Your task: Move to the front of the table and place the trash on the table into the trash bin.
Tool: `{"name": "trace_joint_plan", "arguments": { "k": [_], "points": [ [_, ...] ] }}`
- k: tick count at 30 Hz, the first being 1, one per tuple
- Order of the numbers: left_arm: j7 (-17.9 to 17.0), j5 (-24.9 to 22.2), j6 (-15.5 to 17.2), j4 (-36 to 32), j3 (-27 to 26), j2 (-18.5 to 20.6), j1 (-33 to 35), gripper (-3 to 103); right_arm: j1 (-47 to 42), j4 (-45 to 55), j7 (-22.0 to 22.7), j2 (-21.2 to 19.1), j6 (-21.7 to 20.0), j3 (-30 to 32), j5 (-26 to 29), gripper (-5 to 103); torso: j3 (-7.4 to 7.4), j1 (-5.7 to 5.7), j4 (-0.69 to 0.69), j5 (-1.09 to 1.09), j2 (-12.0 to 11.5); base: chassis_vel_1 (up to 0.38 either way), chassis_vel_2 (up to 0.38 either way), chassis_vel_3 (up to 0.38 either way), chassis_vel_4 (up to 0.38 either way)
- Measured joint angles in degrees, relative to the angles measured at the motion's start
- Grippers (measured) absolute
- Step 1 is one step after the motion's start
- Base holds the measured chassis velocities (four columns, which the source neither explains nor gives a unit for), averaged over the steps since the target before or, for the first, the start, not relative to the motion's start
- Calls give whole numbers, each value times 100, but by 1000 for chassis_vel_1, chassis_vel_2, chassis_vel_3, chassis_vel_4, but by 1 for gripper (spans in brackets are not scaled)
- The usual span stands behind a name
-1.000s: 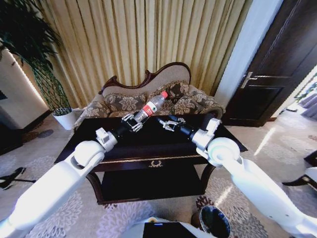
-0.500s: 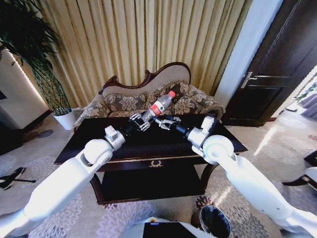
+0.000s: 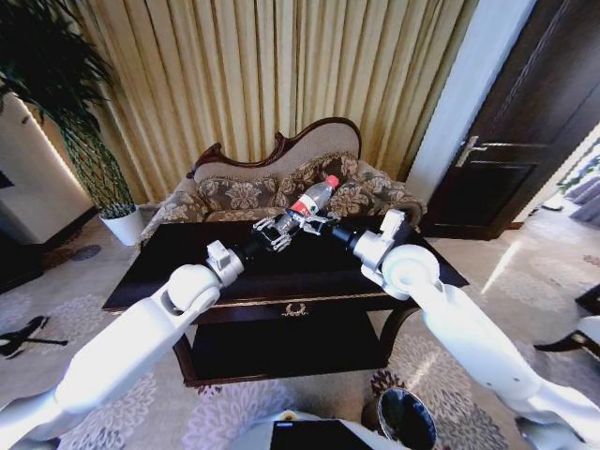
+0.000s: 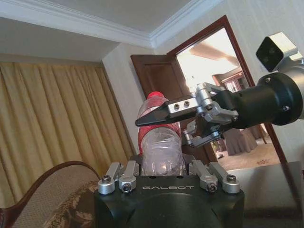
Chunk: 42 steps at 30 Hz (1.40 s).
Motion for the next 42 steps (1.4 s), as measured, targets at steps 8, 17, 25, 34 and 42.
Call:
{"name": "trace_joint_plan", "arguments": {
  "k": [8,17,25,34,42],
  "points": [
    [1,17,26,11,325,22,-211,38,-4,-15,0,49,-11,3,-7,100,0,0,0,0,0,0,0,0,0],
    [13,42,56,32,463,40,-262,35,-122,-16,-18,60,41,81,-95,100,0,0,0,0,0,0,0,0,0],
    [29,65,59,46,458,59,-235,34,-310,-11,-15,85,138,121,-334,69,0,0,0,0,0,0,0,0,0],
    [6,69,77,28,446,86,-230,34,-346,14,-15,97,145,139,-343,50,0,0,0,0,0,0,0,0,0],
    [-69,67,194,-53,436,128,-172,53,-456,36,-40,112,151,179,-443,33,0,0,0,0,0,0,0,0,0]
  ]
}}
